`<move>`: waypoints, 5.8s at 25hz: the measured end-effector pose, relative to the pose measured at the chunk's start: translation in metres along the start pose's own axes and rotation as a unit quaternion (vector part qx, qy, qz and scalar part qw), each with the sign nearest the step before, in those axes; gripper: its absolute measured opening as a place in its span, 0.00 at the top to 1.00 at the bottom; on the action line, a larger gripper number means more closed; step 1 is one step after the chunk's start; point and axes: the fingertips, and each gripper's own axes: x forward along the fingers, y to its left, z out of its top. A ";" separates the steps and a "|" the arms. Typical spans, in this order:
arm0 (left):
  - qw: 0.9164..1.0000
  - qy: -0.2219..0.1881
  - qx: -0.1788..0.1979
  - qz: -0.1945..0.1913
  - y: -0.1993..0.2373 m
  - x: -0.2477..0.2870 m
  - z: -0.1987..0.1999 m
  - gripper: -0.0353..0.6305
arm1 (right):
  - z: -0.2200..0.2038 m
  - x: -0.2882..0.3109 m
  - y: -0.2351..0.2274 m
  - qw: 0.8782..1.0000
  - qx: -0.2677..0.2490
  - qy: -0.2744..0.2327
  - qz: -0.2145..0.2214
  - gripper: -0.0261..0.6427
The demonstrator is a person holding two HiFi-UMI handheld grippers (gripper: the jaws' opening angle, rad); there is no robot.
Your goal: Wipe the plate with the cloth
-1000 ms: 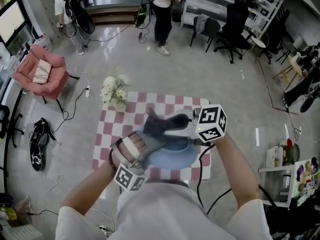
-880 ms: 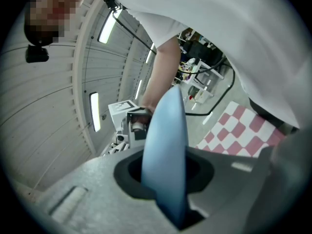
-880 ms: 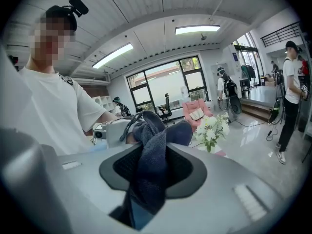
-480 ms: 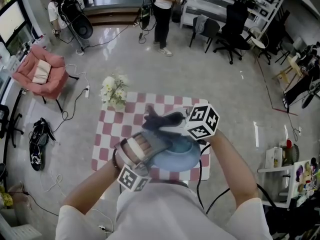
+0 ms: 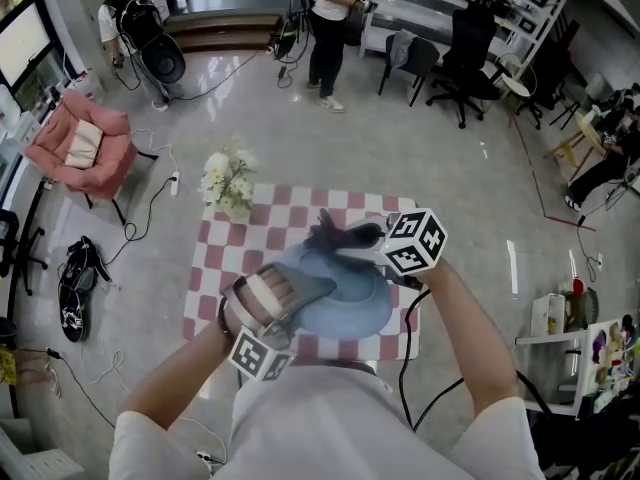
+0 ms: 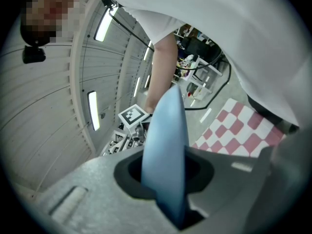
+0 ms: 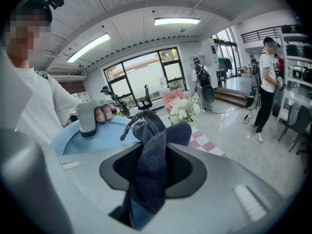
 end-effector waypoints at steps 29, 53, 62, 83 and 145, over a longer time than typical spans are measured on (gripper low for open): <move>0.999 -0.027 0.034 0.008 0.015 -0.013 0.003 0.83 | -0.019 -0.025 -0.037 0.987 0.141 -0.080 0.014 0.77; 0.994 -0.073 0.076 -0.029 -0.005 0.003 0.030 0.83 | 0.033 0.020 0.011 0.993 0.056 -0.017 0.100 0.76; 0.993 -0.080 0.077 -0.045 -0.015 0.000 0.027 0.83 | 0.055 0.035 0.051 0.988 0.020 -0.007 0.155 0.76; 0.991 -0.087 0.091 -0.040 -0.028 -0.033 0.006 0.83 | 0.045 0.068 0.014 0.983 0.131 -0.021 0.130 0.76; 0.785 0.019 -0.616 -0.071 -0.018 -0.053 -0.182 0.84 | 0.036 -0.016 0.009 0.912 0.140 -0.340 -0.180 0.76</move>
